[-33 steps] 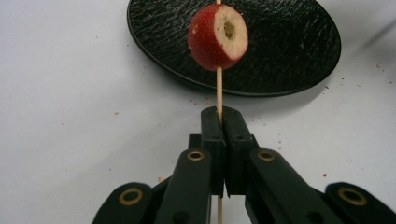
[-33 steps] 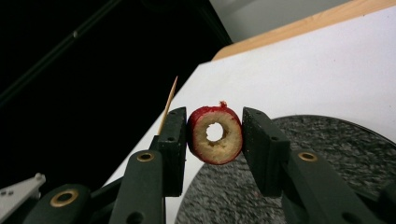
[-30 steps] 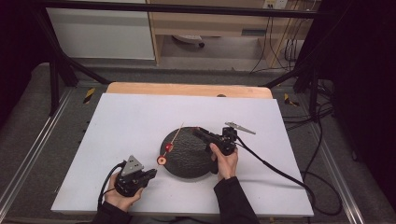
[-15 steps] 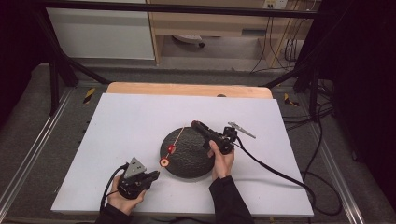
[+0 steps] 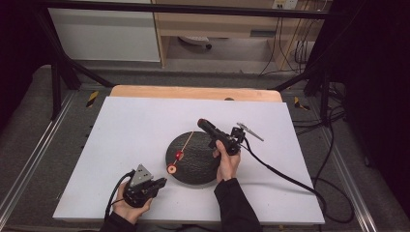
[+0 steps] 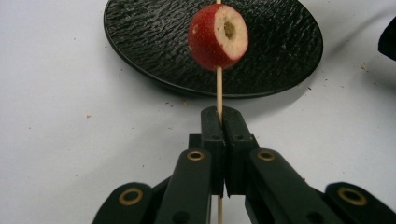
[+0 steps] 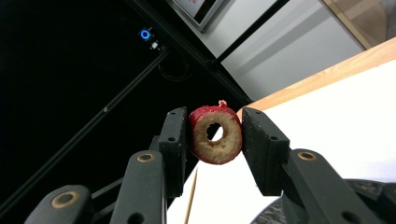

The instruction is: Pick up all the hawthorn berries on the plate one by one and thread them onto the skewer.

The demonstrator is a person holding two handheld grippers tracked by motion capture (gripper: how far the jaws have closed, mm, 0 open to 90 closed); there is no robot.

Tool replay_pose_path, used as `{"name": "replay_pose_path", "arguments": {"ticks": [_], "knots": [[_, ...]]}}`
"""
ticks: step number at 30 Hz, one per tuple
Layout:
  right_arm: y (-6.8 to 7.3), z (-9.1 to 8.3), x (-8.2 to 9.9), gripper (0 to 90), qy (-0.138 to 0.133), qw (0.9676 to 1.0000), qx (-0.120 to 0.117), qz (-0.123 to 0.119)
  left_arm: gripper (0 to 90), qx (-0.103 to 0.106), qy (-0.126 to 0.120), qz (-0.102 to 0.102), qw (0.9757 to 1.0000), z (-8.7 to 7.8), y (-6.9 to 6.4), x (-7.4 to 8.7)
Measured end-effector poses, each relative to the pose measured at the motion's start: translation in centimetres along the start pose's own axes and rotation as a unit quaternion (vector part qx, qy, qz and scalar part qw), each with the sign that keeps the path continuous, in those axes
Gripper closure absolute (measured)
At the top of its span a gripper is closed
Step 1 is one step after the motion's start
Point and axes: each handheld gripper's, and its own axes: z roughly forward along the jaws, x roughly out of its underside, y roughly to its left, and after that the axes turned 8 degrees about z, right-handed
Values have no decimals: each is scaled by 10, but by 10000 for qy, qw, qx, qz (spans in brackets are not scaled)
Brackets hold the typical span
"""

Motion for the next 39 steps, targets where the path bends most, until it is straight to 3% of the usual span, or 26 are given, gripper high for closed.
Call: {"name": "replay_pose_path", "arguments": {"ticks": [15, 30, 39], "knots": [[2, 10, 10, 623, -149, 9989, -241, 374, 884, -13, -71, -79, 9999, -1, 1, 0], [2, 14, 15, 624, -98, 9987, -287, 403, 884, 3, -55, -133, 9999, 0, 1, -1], [5, 16, 18, 624, -75, 9987, -331, 372, 884, 37, -109, -334, 9994, 1, 0, 0]]}}
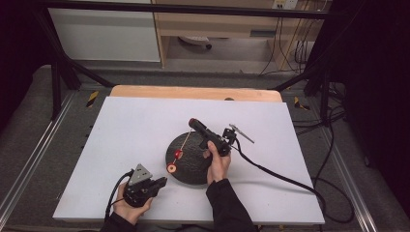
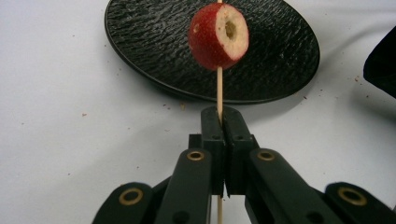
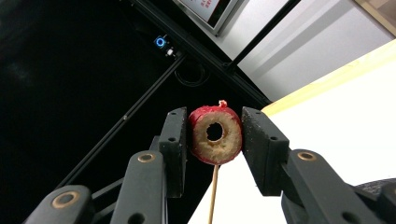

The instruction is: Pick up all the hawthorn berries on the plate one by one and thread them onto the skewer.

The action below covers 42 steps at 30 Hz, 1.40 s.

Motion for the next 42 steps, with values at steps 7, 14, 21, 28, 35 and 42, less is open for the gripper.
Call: {"name": "replay_pose_path", "arguments": {"ticks": [7, 14, 21, 28, 35, 42], "knots": [[0, 0, -1, 624, 19, 10000, 9, -41, 884, -26, -23, -10, 10000, -1, 1, 0], [0, 0, -2, 625, 39, 9999, 42, -100, 884, -35, -18, 5, 10000, -1, 1, 1], [0, 0, -3, 625, 33, 9999, 58, -123, 885, -35, 7, 8, 10000, -1, 1, 1], [-1, 0, -2, 625, 46, 9999, 66, -134, 885, -27, -6, -6, 10000, -1, 1, 1], [-3, 1, 4, 625, 90, 9998, 80, -132, 885, 19, -134, -159, 9998, 0, -1, -2], [-6, -1, 15, 627, 208, 9996, 101, -163, 885, 1, -138, -240, 9996, 2, -2, -3]]}}
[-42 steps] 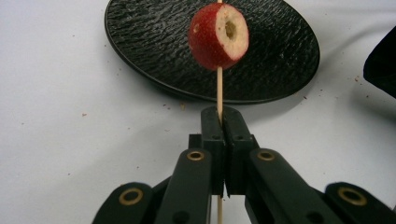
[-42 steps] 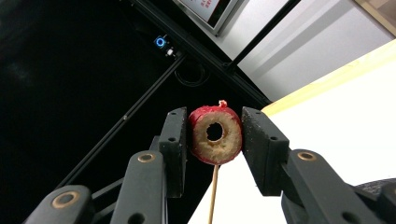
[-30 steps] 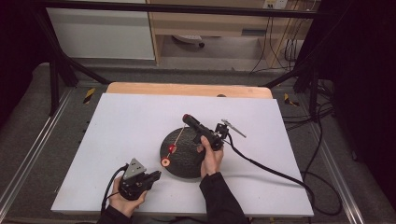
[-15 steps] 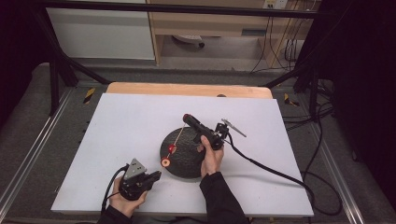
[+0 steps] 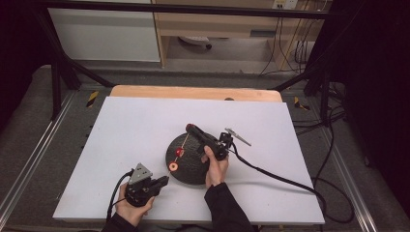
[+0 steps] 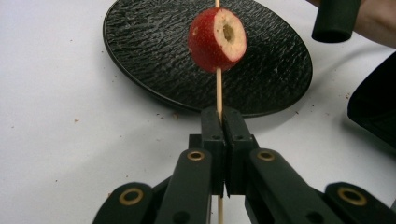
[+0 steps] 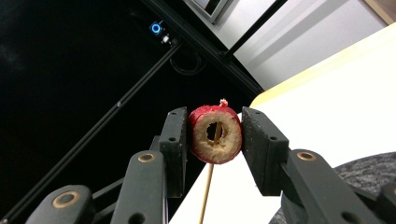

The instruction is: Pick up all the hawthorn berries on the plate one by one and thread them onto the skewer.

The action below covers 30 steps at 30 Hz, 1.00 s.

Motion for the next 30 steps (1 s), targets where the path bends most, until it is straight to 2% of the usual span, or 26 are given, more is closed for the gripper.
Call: {"name": "replay_pose_path", "arguments": {"ticks": [5, 16, 20, 28, 30], "knots": [[2, -3, 6, 628, 46, 10000, -12, -76, 885, -10, 35, -17, 10000, 3, -1, -1], [1, -6, 22, 630, 374, 9992, 24, -168, 885, -36, 28, -4, 10000, 6, 1, -1], [2, -8, 24, 630, 417, 9990, 32, -157, 885, -40, 28, -5, 10000, 6, 1, -1], [2, -8, 26, 626, 553, 9981, 73, -247, 885, -16, 18, 32, 10000, 6, 2, -1], [4, -9, 23, 602, 610, 9976, 105, -323, 885, -41, -4, 52, 10000, 5, 3, -1]]}}
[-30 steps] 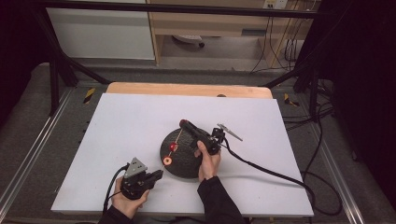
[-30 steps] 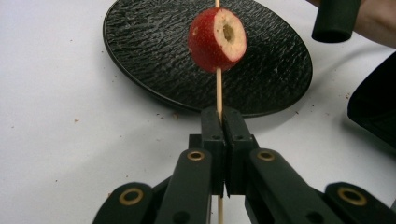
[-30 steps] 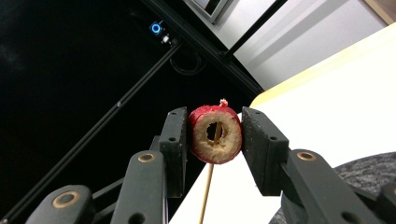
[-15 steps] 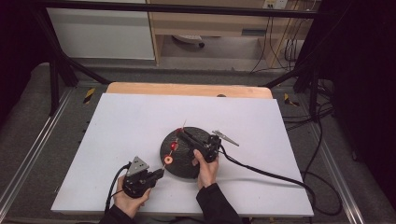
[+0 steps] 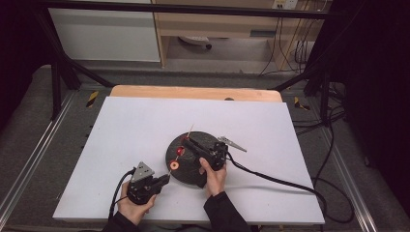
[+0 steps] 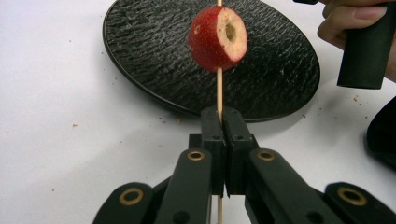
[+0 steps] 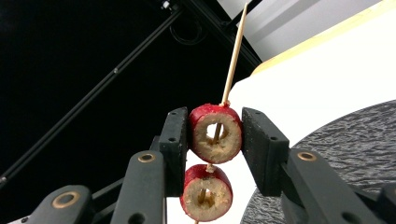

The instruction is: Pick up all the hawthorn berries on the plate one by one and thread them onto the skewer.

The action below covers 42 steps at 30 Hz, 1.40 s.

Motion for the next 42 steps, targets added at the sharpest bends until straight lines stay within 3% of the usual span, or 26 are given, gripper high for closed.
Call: {"name": "replay_pose_path", "arguments": {"ticks": [6, 10, 14, 17, 23, 26, 30, 33, 42], "knots": [[8, -9, -14, 414, 344, 9970, 317, -610, 885, 18, 6, 5, 10000, -2, 3, 1], [10, -17, -24, 264, 702, 9888, 671, -1134, 885, 7, 15, 31, 10000, -4, 5, 2], [9, -26, -31, 152, 1184, 9752, 952, -1610, 885, 10, 23, 85, 10000, -5, 7, 2], [5, -34, -36, 93, 1553, 9593, 1169, -2051, 885, 51, 45, 108, 9999, -5, 8, 2], [-3, -53, -43, 29, 2158, 9323, 1575, -2436, 885, 83, 96, 189, 9997, -5, 9, -1], [-8, -64, -45, 10, 2354, 9220, 1702, -2560, 885, 100, 125, 222, 9996, -7, 9, -3], [-16, -80, -47, 13, 2445, 9141, 1840, -2662, 885, 136, 170, 210, 9995, -9, 12, -6], [-22, -92, -49, 12, 2495, 9100, 1902, -2710, 885, 150, 208, 177, 9995, -10, 15, -9], [-37, -126, -54, 20, 2417, 9083, 2086, -2701, 884, 169, 428, 224, 9987, -6, 20, -24]]}}
